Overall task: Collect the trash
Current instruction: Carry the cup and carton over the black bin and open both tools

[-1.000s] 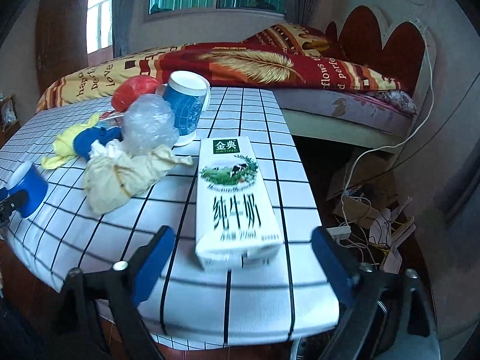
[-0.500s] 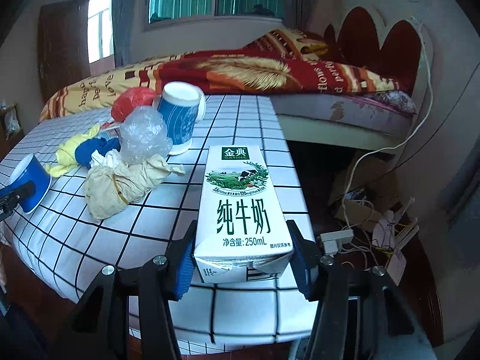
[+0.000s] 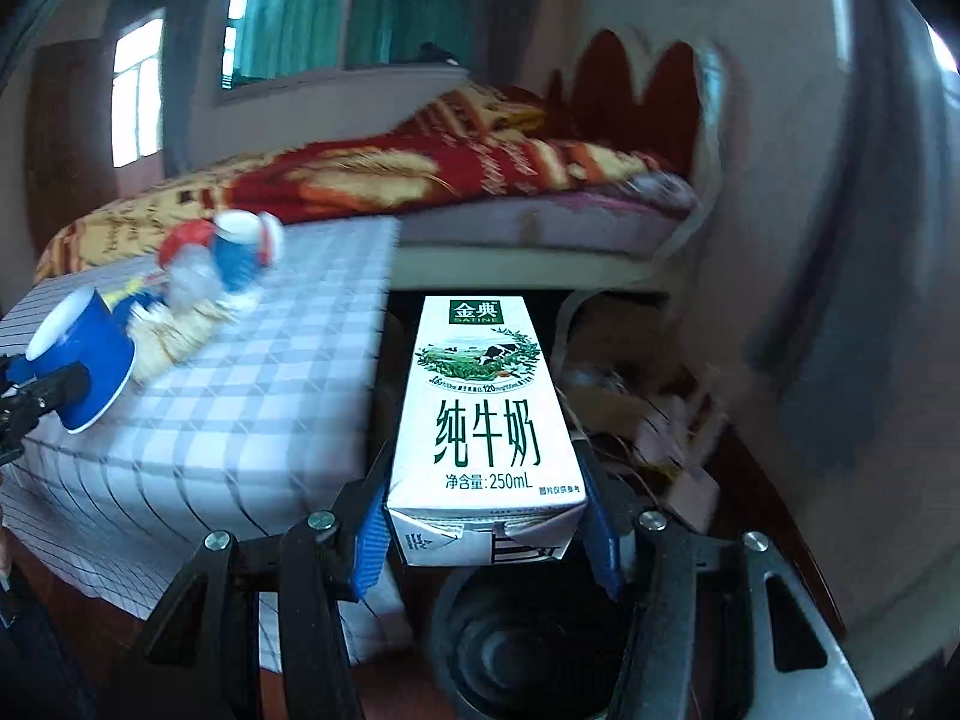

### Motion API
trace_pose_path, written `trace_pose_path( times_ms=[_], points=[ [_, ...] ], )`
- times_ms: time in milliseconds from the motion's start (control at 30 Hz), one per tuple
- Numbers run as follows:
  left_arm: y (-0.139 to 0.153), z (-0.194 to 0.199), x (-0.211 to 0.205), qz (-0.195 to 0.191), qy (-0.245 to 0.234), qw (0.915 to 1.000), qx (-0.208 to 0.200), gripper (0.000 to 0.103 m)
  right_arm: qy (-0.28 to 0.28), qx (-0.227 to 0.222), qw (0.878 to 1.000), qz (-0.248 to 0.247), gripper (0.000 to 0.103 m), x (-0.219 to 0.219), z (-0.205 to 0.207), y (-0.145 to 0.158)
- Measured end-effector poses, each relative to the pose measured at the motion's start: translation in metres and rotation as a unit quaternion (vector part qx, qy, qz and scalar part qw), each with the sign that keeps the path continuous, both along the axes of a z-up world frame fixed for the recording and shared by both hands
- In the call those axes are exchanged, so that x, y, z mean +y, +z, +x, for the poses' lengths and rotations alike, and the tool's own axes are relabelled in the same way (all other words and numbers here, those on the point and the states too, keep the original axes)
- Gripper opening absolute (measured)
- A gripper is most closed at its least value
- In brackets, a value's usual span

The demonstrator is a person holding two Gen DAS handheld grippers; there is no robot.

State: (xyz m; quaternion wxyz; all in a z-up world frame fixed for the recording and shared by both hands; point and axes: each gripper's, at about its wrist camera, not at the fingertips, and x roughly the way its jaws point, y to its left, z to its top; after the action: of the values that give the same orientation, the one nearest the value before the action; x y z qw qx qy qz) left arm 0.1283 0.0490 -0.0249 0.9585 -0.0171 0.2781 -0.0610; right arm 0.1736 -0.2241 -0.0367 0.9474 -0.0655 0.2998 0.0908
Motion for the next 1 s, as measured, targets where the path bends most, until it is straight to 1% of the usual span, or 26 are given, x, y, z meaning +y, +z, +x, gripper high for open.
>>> trace_pose_path(
  times_ms=[167,300,433,500,600,733,767,800,833,867,900,933,1000],
  points=[
    [-0.010,-0.005,-0.071,-0.001,-0.080,0.9967,0.014,0.075,-0.018,0.029,0.999,-0.007,0.056,-0.048,-0.022,-0.025],
    [-0.027,-0.004,-0.125,0.010,-0.137,0.9899,0.035,0.075,-0.016,0.061,0.998,-0.003,0.057,-0.081,-0.028,-0.047],
    [-0.049,0.008,-0.161,0.020,-0.174,0.9827,0.060,0.075,-0.007,0.091,0.996,-0.006,0.057,-0.105,-0.027,-0.067],
    [-0.059,0.017,-0.170,0.021,-0.184,0.9799,0.073,0.075,0.002,0.102,0.995,-0.014,0.057,-0.112,-0.025,-0.077],
    [-0.081,0.033,-0.183,0.021,-0.199,0.9743,0.105,0.075,0.021,0.121,0.992,-0.025,0.057,-0.124,-0.017,-0.097],
    [-0.099,0.051,-0.194,0.013,-0.215,0.9671,0.135,0.076,0.055,0.143,0.988,-0.033,0.057,-0.128,-0.005,-0.116],
    [-0.104,0.055,-0.199,0.007,-0.228,0.9627,0.145,0.076,0.063,0.149,0.986,-0.035,0.059,-0.128,0.000,-0.123],
    [-0.110,0.058,-0.203,0.003,-0.230,0.9608,0.155,0.077,0.065,0.150,0.986,-0.036,0.062,-0.129,0.005,-0.128],
    [-0.115,0.060,-0.205,0.009,-0.218,0.9621,0.163,0.082,0.057,0.145,0.987,-0.044,0.089,-0.131,0.009,-0.135],
    [-0.119,0.062,-0.205,0.018,-0.205,0.9637,0.170,0.099,0.041,0.151,0.986,-0.049,0.103,-0.134,0.013,-0.141],
    [-0.121,0.061,-0.205,0.023,-0.195,0.9652,0.172,0.103,0.021,0.161,0.986,-0.039,0.103,-0.142,0.019,-0.145],
    [-0.120,0.058,-0.203,0.024,-0.186,0.9679,0.167,0.103,0.001,0.178,0.984,-0.016,0.103,-0.152,0.024,-0.149],
    [-0.117,0.053,-0.199,0.018,-0.181,0.9699,0.162,0.103,-0.025,0.185,0.982,0.002,0.103,-0.164,0.030,-0.149]
  ],
)
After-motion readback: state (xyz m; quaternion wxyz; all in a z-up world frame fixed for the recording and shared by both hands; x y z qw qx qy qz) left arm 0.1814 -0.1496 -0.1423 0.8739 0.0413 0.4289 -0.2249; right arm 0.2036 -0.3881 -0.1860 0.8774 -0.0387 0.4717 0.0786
